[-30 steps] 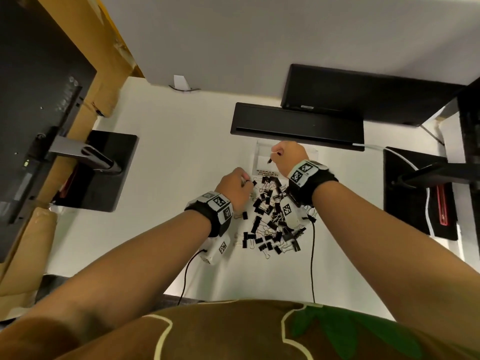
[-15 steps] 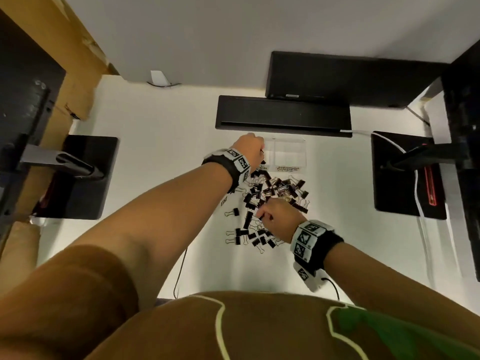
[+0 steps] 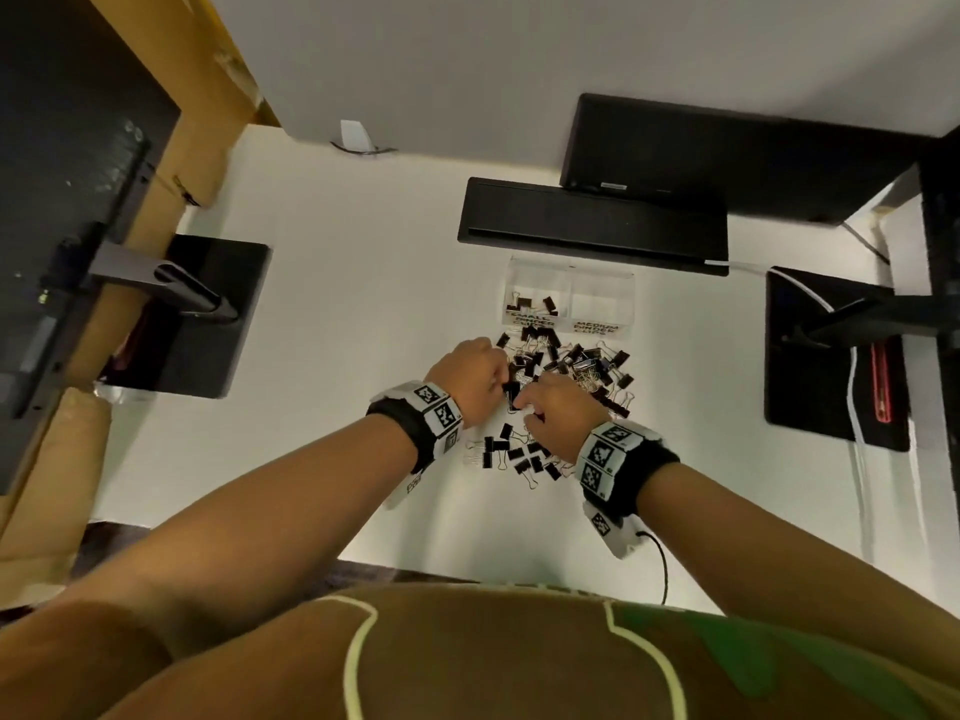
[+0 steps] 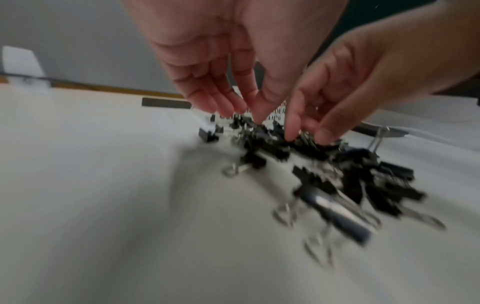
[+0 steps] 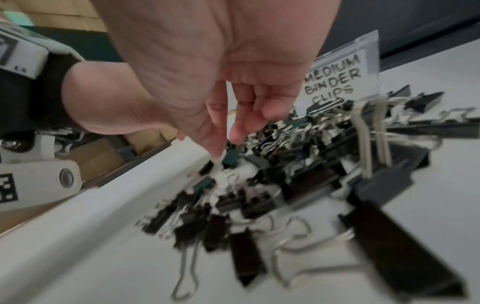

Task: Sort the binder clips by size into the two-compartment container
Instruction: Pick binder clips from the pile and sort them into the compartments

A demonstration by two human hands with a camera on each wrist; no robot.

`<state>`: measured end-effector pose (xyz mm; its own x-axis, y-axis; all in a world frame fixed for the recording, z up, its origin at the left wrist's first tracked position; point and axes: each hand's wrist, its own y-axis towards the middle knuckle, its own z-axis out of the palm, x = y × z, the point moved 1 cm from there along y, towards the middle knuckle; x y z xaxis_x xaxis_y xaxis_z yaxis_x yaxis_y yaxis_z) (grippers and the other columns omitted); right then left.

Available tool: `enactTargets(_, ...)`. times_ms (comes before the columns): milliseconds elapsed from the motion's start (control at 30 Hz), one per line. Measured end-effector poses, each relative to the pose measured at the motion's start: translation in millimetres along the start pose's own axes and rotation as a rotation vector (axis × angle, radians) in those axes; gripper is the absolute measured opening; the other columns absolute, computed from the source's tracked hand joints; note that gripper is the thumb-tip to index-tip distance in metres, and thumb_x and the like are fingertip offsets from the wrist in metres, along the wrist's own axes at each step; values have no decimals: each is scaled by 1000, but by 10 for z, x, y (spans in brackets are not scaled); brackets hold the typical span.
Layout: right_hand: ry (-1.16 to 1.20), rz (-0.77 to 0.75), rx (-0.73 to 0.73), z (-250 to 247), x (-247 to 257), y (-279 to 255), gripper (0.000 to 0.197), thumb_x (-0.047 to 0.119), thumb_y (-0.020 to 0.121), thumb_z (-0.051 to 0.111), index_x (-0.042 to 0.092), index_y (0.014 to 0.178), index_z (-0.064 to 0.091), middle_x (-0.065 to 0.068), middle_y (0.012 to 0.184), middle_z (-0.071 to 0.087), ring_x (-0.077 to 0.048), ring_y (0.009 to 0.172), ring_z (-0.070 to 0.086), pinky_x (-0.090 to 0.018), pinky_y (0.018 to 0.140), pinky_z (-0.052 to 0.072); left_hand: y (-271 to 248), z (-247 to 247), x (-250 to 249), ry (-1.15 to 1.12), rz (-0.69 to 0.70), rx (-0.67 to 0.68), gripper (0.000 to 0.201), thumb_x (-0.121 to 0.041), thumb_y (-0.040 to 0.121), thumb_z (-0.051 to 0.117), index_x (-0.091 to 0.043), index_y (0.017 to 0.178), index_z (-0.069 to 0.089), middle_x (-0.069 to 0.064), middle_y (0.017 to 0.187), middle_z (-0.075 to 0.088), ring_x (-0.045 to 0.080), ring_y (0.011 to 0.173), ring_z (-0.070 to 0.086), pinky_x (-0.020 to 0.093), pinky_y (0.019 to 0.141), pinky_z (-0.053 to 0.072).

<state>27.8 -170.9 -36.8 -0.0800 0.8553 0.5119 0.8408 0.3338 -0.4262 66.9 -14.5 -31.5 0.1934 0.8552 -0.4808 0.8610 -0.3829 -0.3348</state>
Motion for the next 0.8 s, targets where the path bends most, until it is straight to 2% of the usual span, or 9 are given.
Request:
enactTargets(100, -53, -25, 65, 125, 123, -29, 29, 18, 89, 54, 17, 118, 57, -5, 117, 53, -21, 115, 47, -34, 94, 45, -158, 224, 127, -18, -60, 43, 19, -13, 85, 55, -16, 103, 62, 6, 110, 52, 23, 106, 50, 37, 86, 49)
enactTargets(200, -99, 2, 80, 212, 169, -10, 34, 24, 90, 56, 17, 123, 53, -5, 124, 52, -22, 120, 45, -37, 99, 44, -219, 357, 178, -26, -55, 36, 31, -13, 85, 58, -16, 116, 59, 9, 116, 50, 25, 109, 48, 39, 87, 49)
enactTargets(267, -109, 31, 94, 242, 162, 33, 34, 26, 91, 56, 15, 123, 53, -7, 125, 52, -23, 120, 45, -37, 98, 44, -221, 380, 184, -13, -45, 32, 31, -11, 86, 58, -14, 117, 59, 11, 116, 50, 26, 107, 49, 40, 85, 50)
enactTargets(367, -98, 27, 50, 232, 154, 85, 27, 25, 91, 57, 10, 113, 57, -7, 115, 55, -22, 109, 50, -34, 91, 45, -231, 349, 180, -7, -64, 19, 17, -6, 84, 56, -8, 100, 62, 11, 110, 51, 27, 102, 51, 41, 83, 51)
enactTargets(433, -52, 25, 19, 199, 153, 99, 21, 20, 90, 59, 6, 106, 58, -6, 102, 54, -21, 95, 52, -30, 82, 44, -248, 326, 179, -3, -74, 7, 15, -3, 85, 52, -6, 97, 61, 13, 107, 53, 28, 100, 52, 41, 82, 50)
enactTargets(533, 29, 19, -19, 167, 131, 102, 11, 11, 88, 59, 4, 97, 59, -3, 89, 53, -19, 83, 52, -32, 77, 47, -285, 315, 205, -32, -79, -34, 18, -4, 88, 48, -5, 103, 59, 15, 105, 55, 30, 100, 52, 38, 81, 48)
enactTargets(600, 104, 40, -79, 138, 96, 93, 8, 10, 87, 59, 9, 94, 61, 0, 86, 57, -18, 80, 57, -31, 73, 50, -303, 309, 244, -96, -92, -78, 22, -6, 87, 50, -8, 106, 59, 13, 105, 55, 28, 99, 53, 33, 82, 46)
enactTargets(733, 342, 150, -164, 4, 24, 88, 16, 14, 89, 58, 16, 103, 65, 3, 86, 60, -6, 72, 55, -19, 68, 48, -307, 251, 267, -256, -187, -127, 30, -9, 87, 55, -13, 115, 61, 9, 108, 61, 22, 97, 57, 26, 86, 45)
enactTargets(800, 407, 169, -180, -66, -13, 92, 15, 16, 91, 56, 17, 101, 67, 4, 86, 62, -1, 70, 54, -15, 65, 46, -303, 195, 234, -355, -237, -177, 27, -11, 90, 53, -12, 115, 64, 6, 98, 66, 17, 84, 57, 20, 80, 42)
